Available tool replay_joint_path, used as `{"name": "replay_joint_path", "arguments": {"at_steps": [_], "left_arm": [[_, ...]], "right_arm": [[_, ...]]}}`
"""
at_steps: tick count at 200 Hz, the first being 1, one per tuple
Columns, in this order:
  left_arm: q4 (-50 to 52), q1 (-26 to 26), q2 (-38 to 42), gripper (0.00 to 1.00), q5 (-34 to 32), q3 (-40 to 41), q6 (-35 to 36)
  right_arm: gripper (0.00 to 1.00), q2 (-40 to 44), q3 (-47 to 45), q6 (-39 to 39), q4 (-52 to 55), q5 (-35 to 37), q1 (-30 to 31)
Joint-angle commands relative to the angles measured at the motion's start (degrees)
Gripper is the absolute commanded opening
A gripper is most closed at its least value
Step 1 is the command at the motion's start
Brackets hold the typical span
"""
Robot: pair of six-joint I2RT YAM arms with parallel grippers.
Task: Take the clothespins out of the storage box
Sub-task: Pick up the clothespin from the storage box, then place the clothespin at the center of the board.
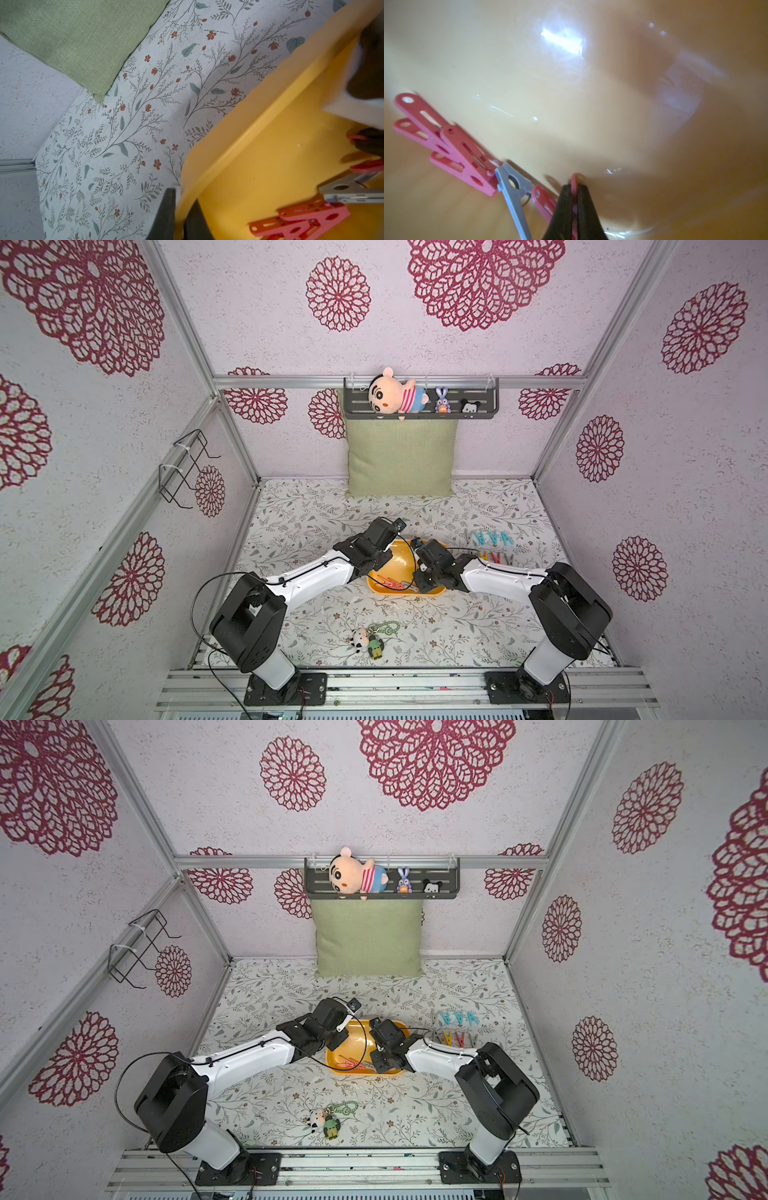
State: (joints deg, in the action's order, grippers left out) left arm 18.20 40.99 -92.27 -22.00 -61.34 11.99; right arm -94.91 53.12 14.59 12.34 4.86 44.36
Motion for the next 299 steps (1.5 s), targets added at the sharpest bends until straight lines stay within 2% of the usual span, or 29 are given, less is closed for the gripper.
{"name": "replay_joint_path", "arguments": {"at_steps": [1, 102, 163, 220, 299], "left_arm": [[2.8, 0.9, 0.6, 0.0, -0.3, -0.1, 1.8], [3.0, 0.9, -0.2, 0.0, -0.4, -0.5, 1.7], [3.7, 0.9, -0.7, 0.0, 0.2, -0.9, 1.3], [4.5, 0.9, -0.5, 0.0, 0.4, -1.5, 1.1], [4.3, 1.0, -0.4, 0.0, 0.1, -1.3, 1.3]], "right_arm": [[0.0, 4.0, 0.8, 1.1, 1.0, 2.5, -0.5], [0.0, 16.1, -0.2, 5.2, 5.1, 5.8, -0.6], [0.0, 28.4, -0.5, 10.3, 15.8, 7.2, -2.4], [0.0, 35.9, -2.0, 13.4, 25.1, 5.9, -13.5], [0.0, 30.1, -3.6, 10.0, 31.3, 5.1, -26.0]]}}
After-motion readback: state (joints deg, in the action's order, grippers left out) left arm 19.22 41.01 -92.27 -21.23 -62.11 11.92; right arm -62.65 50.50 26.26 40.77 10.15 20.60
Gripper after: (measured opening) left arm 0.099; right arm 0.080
